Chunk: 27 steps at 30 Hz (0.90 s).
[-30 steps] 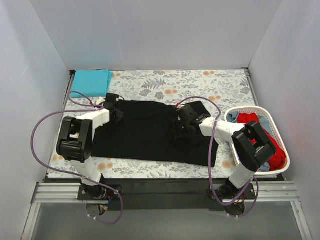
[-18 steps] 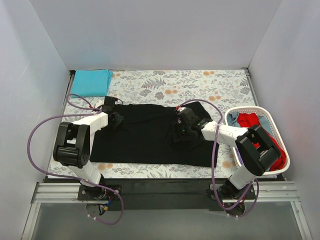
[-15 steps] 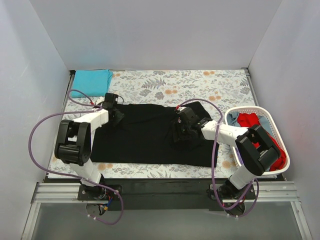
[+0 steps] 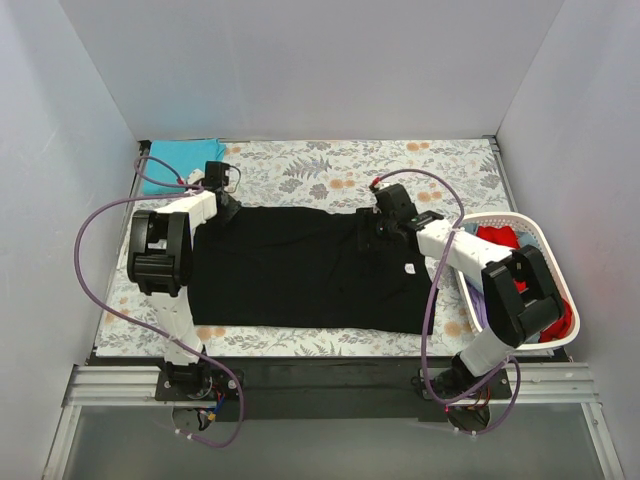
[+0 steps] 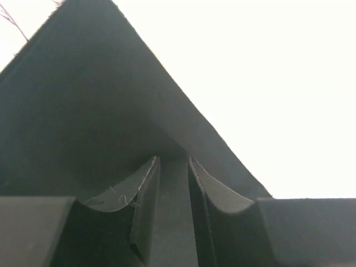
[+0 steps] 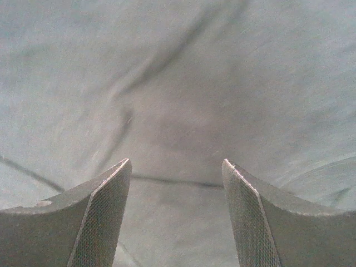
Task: Fold and stack the t-shirts
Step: Fold the tshirt
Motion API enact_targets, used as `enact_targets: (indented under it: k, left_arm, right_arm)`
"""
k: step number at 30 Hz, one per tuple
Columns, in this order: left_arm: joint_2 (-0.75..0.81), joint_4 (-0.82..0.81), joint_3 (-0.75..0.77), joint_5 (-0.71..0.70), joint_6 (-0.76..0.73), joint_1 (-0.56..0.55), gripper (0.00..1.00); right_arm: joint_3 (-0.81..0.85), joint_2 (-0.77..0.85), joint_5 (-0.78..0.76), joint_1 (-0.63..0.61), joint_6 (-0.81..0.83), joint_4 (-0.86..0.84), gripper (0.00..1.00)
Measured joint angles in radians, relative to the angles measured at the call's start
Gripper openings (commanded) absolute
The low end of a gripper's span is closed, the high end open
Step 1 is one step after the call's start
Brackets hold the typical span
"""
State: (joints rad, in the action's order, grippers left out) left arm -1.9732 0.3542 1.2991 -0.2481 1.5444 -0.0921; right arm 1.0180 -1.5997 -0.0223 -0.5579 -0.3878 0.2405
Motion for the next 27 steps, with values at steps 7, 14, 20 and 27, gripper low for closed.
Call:
enact_targets:
  k: [7, 14, 20, 27]
  left_arm:
    - [-0.066, -0.021, 0.074, 0.016, 0.002, 0.030, 0.26]
    - [-0.088, -0.033, 0.101, 0.051, -0.008, 0.043, 0.26]
    - [-0.088, -0.063, 0.095, 0.103, -0.037, 0.058, 0.27]
    - [-0.063, -0.054, 0.096, 0.074, -0.079, 0.066, 0.27]
  right_arm:
    - [0.095, -0.076, 0.024, 0.133, 0.010, 0.005, 0.74]
    - [0.275, -0.245, 0.068, 0.283, 0.020, 0.013, 0.75]
    - [0.446, -0.397, 0.089, 0.372, 0.025, 0.012, 0.75]
    - [0.507, -0.504, 0.117, 0.389, 0.024, 0.025, 0.68]
